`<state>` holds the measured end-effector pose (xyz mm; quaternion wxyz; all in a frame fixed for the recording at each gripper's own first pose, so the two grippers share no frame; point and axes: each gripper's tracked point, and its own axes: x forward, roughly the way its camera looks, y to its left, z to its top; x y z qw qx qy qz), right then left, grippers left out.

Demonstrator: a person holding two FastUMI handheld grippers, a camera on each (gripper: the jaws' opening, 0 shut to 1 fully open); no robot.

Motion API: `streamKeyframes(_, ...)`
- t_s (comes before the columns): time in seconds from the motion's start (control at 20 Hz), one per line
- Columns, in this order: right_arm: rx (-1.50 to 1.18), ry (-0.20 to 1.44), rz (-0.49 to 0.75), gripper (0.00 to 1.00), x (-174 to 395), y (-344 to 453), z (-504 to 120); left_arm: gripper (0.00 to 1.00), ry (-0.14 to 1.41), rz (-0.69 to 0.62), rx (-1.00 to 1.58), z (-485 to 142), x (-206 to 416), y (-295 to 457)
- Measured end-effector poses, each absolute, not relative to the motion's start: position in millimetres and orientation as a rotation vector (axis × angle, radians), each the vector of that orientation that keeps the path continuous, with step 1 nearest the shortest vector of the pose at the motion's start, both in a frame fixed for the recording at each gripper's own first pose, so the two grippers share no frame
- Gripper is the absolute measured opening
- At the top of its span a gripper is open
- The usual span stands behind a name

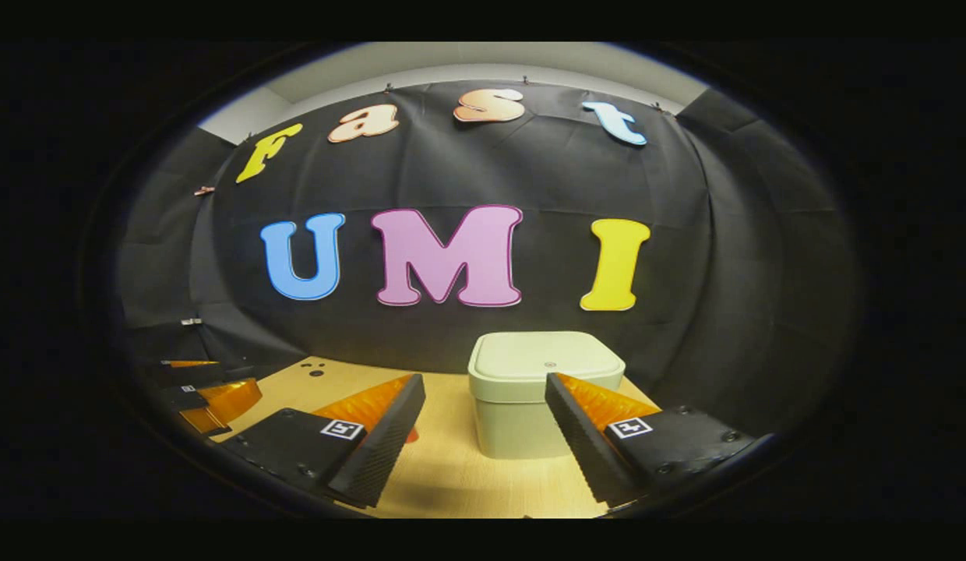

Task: Press the lid of the desktop garbage bin to open it, pick up the crumpled paper on the desktop and throw it into the bin, then pick up the pop can on the desktop and drop it into the bin, and finally close the garbage bin lid.

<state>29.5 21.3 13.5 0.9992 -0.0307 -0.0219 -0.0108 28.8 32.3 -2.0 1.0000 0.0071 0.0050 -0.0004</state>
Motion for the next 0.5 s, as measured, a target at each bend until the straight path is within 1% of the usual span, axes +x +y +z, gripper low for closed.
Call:
streamKeyframes(0.05, -0.062, -0.042, -0.023, 0.97, 30.8, 21.4, 14.1, 0.96, 0.009, -0.003, 0.014, -1.9, 28.4, 32.4)
streamKeyframes(0.1, -0.061, -0.039, -0.025, 0.94, 31.5, 21.4, 12.9, 0.96, 0.007, -0.003, 0.012, -1.8, 28.8, 32.7)
streamKeyframes(0.15, -0.059, -0.039, -0.026, 0.87, 31.4, 21.7, 13.6, 0.95, 0.006, -0.003, 0.009, -2.4, 28.5, 33.5)
streamKeyframes(0.2, -0.059, -0.04, -0.028, 0.82, 32.2, 21.1, 14.2, 0.95, 0.007, -0.003, 0.006, -2.1, 29.6, 33.1)
streamKeyframes(0.3, -0.064, -0.048, -0.026, 0.79, 32.4, 22.7, 16.7, 0.95, 0.009, -0.004, 0.002, -3.2, 29.5, 32.5)
streamKeyframes(0.4, -0.074, -0.056, -0.021, 0.64, 32.8, 24.6, 19.4, 0.95, 0.011, -0.004, 0.0, -2.8, 29.6, 32.9)
streamKeyframes(0.45, -0.081, -0.059, -0.015, 0.63, 32.6, 26.1, 20.4, 0.96, 0.01, -0.004, 0.001, -3.3, 29.2, 32.6)
streamKeyframes(0.5, -0.087, -0.063, -0.007, 0.56, 31.8, 27.7, 21.1, 0.96, 0.009, -0.004, 0.003, -2.7, 29.9, 31.5)
